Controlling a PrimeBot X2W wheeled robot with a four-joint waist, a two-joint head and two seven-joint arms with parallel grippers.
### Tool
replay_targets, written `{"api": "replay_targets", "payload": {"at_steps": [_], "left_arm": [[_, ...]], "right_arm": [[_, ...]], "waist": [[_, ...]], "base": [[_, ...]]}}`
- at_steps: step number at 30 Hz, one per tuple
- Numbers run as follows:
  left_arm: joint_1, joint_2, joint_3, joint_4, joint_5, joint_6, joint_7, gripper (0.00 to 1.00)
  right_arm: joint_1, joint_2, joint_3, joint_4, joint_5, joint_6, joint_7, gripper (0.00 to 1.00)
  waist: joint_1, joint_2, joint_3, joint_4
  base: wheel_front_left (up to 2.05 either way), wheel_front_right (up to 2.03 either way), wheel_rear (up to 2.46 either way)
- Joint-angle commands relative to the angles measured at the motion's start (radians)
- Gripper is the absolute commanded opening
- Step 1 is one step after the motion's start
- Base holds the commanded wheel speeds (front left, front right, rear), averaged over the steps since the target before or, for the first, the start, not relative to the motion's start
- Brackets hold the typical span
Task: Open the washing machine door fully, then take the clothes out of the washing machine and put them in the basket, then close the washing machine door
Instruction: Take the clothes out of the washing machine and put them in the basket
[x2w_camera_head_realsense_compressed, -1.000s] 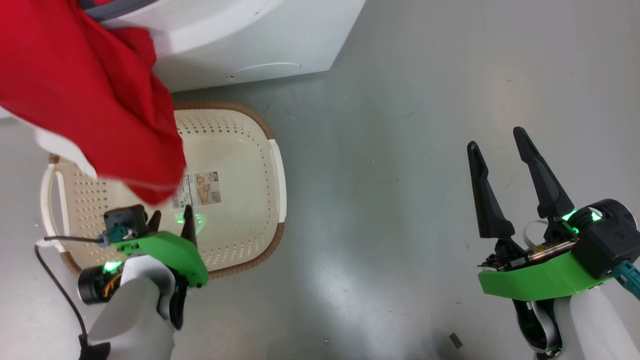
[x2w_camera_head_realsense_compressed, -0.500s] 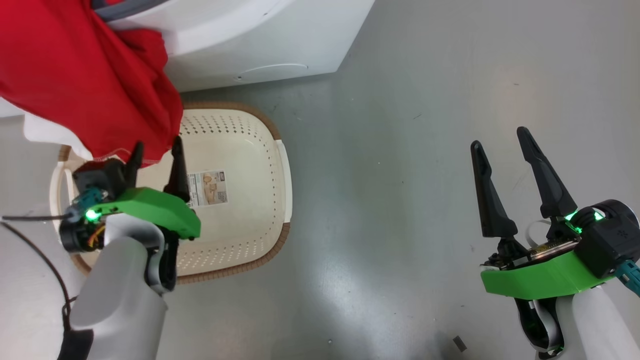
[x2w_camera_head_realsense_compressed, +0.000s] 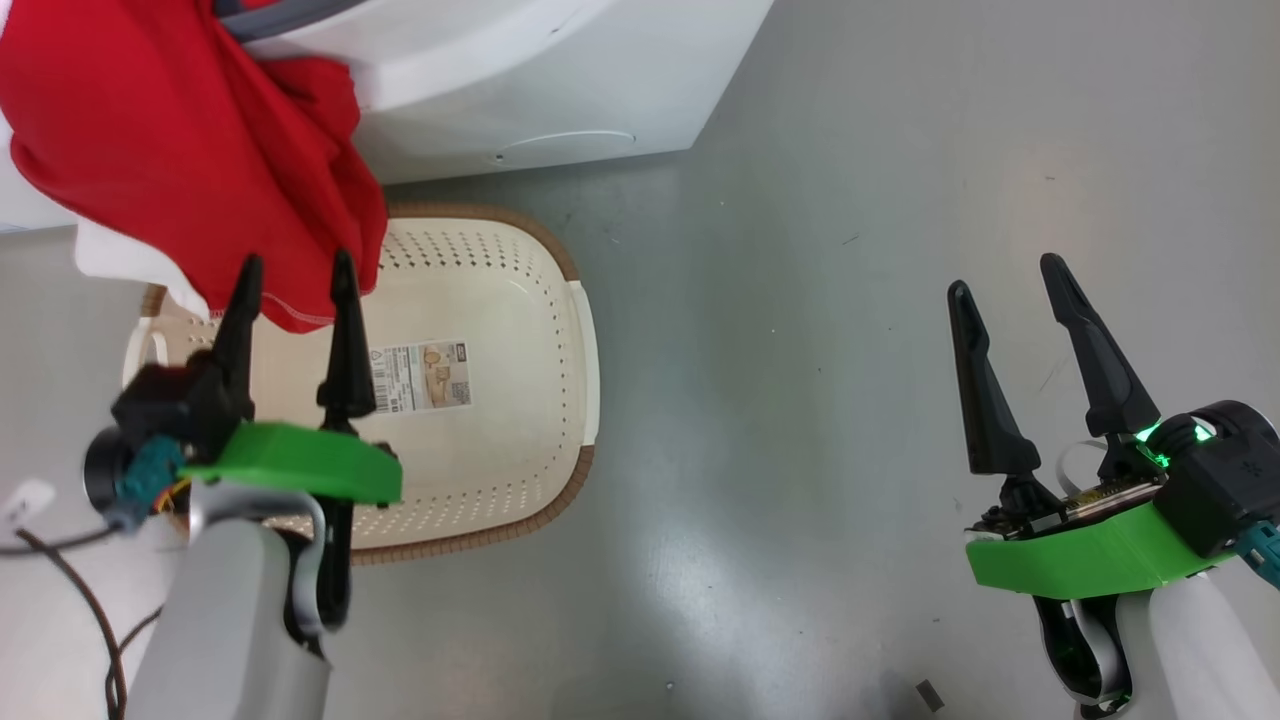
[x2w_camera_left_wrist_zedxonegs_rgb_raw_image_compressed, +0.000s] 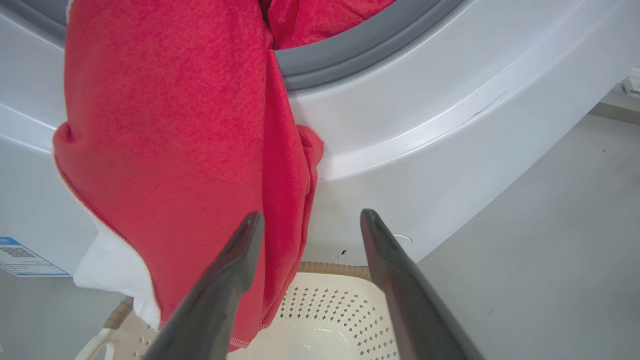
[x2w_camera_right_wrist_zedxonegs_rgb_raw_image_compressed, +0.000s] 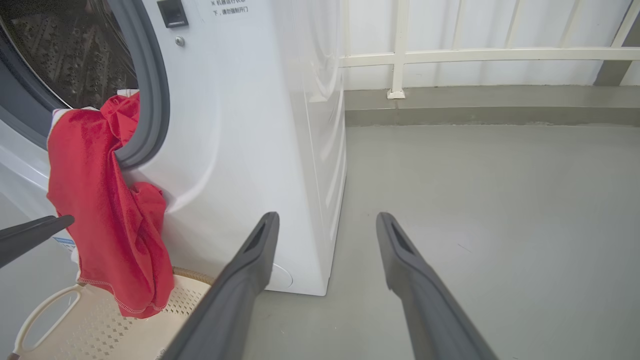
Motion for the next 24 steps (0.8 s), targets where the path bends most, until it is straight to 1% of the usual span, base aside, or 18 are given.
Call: {"api": "replay_targets", "payload": {"at_steps": [1, 12, 13, 14, 20, 24], "left_arm": [[0.048, 0.022, 0.028, -0.052, 0.018, 0.014, -0.012, 1.00], [0.208, 0.017, 0.031, -0.312, 0.036, 0.053, 0.000, 1.00], [0.233, 0.016, 0.030, -0.357, 0.037, 0.064, 0.007, 1.00], [0.233, 0.016, 0.030, -0.357, 0.037, 0.064, 0.007, 1.00], [0.305, 0.014, 0.030, -0.469, 0.038, 0.091, 0.029, 1.00], [0.338, 0.012, 0.030, -0.518, 0.036, 0.108, 0.044, 1.00]], "right_arm": [[0.018, -0.007, 0.016, -0.025, 0.001, 0.006, -0.006, 1.00], [0.024, -0.007, 0.009, -0.034, -0.003, 0.006, -0.006, 1.00], [0.025, -0.007, 0.005, -0.038, -0.004, 0.006, -0.006, 1.00], [0.025, -0.007, 0.005, -0.038, -0.004, 0.006, -0.006, 1.00], [0.034, -0.007, -0.013, -0.053, -0.007, 0.006, -0.006, 1.00], [0.038, -0.007, -0.015, -0.057, -0.007, 0.006, -0.006, 1.00]], "waist": [[0.0000, 0.0000, -0.002, 0.001], [0.0000, 0.0000, -0.013, 0.011], [0.0000, 0.0000, -0.012, 0.014], [0.0000, 0.0000, -0.012, 0.014], [0.0000, 0.0000, -0.014, 0.023], [0.0000, 0.0000, -0.015, 0.027]], "base": [[0.00, 0.00, 0.00], [0.00, 0.00, 0.00], [0.00, 0.00, 0.00], [0.00, 0.00, 0.00], [0.00, 0.00, 0.00], [0.00, 0.00, 0.00]]}}
